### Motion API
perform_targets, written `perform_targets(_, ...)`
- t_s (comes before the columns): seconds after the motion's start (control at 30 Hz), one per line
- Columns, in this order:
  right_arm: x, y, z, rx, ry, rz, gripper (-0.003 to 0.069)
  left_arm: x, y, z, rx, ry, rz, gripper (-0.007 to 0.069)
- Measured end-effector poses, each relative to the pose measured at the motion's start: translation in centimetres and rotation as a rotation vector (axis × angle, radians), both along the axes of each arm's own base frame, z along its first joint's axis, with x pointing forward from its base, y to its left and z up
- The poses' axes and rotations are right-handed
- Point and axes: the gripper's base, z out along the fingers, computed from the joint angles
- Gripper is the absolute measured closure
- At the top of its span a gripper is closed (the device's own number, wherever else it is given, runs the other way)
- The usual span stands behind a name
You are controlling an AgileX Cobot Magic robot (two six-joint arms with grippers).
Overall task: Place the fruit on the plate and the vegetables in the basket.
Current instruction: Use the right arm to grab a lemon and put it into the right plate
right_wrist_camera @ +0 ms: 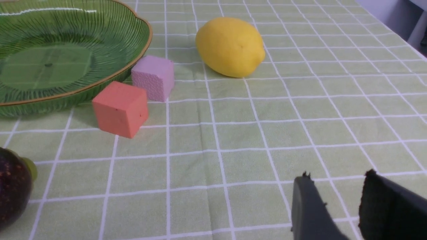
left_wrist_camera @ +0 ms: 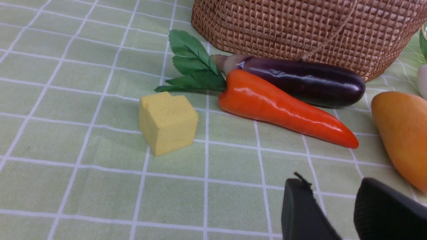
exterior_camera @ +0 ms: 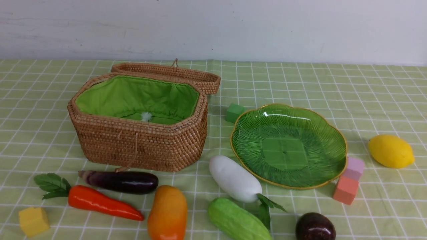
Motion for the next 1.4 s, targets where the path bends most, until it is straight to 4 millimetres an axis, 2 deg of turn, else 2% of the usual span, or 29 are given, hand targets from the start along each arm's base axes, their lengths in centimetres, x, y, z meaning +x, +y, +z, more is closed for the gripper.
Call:
perform_targets(0.13, 0.3, 0.0, 0.9, -0.019, -0.125, 0.002, 0.0417, 0.0, 0.0, 0.0, 0.000, 0.000, 0.000, 0.0386)
perform_targets(0.27, 0.3, 0.0, 3.5, 0.005, -0.416, 0.002, 0.0417, 0.0, 0.0, 0.0, 0.000, 0.000, 0.000, 0.0386)
perform_targets(0.47, -0.3, 0.1, 5.9, 0.017, -0.695, 0.018, 0.0417, 0.0, 0.0, 0.0, 0.000, 0.000, 0.000, 0.0386)
perform_targets(0.7, -1.3, 0.3, 7.9, 0.179, -0.961, 0.071, 0.0417, 0.0, 0.0, 0.0, 0.000, 0.000, 0.000, 0.0386)
perform_targets(0.77, -1.5, 0.4, 8.5, 0.208, -0.983, 0.080, 0.0417, 0.0, 0.0, 0.0, 0.000, 0.000, 0.000, 0.0386)
perform_targets(0.83, -2.1, 0.5, 10.5, 0.219, -1.015, 0.089, 0.0417, 0.0, 0.0, 0.0, 0.000, 0.000, 0.000, 0.0386)
perform_targets(0.93, -4.0, 0.8, 15.8, 0.218, -1.075, 0.104, 0.0417, 0.0, 0.0, 0.0, 0.000, 0.000, 0.000, 0.0386)
perform_targets(0.97, -4.4, 0.9, 17.0, 0.224, -1.078, 0.105, 0.0417, 0.0, 0.0, 0.0, 0.000, 0.000, 0.000, 0.0386)
perform_targets(1.0, -5.0, 1.0, 19.2, 0.237, -1.074, 0.107, 0.0417, 0.0, 0.0, 0.0, 0.000, 0.000, 0.000, 0.0386)
perform_targets(1.1, -5.4, 1.0, 23.7, 0.270, -1.029, 0.100, 0.0417, 0.0, 0.0, 0.0, 0.000, 0.000, 0.000, 0.0386)
perform_targets(1.17, -4.3, 0.8, 26.9, 0.291, -0.956, 0.082, 0.0417, 0.0, 0.0, 0.0, 0.000, 0.000, 0.000, 0.0386)
perform_targets(1.2, -3.3, 0.6, 27.8, 0.300, -0.915, 0.071, 0.0417, 0.0, 0.0, 0.0, 0.000, 0.000, 0.000, 0.0386)
perform_targets(1.23, -2.7, 0.5, 28.2, 0.301, -0.891, 0.065, 0.0417, 0.0, 0.0, 0.0, 0.000, 0.000, 0.000, 0.0386)
perform_targets(1.27, -1.2, 0.3, 28.8, 0.294, -0.836, 0.050, 0.0417, 0.0, 0.0, 0.0, 0.000, 0.000, 0.000, 0.0386)
perform_targets(1.4, 3.2, -0.6, 28.2, 0.246, -0.677, 0.008, 0.0417, 0.0, 0.0, 0.0, 0.000, 0.000, 0.000, 0.0386)
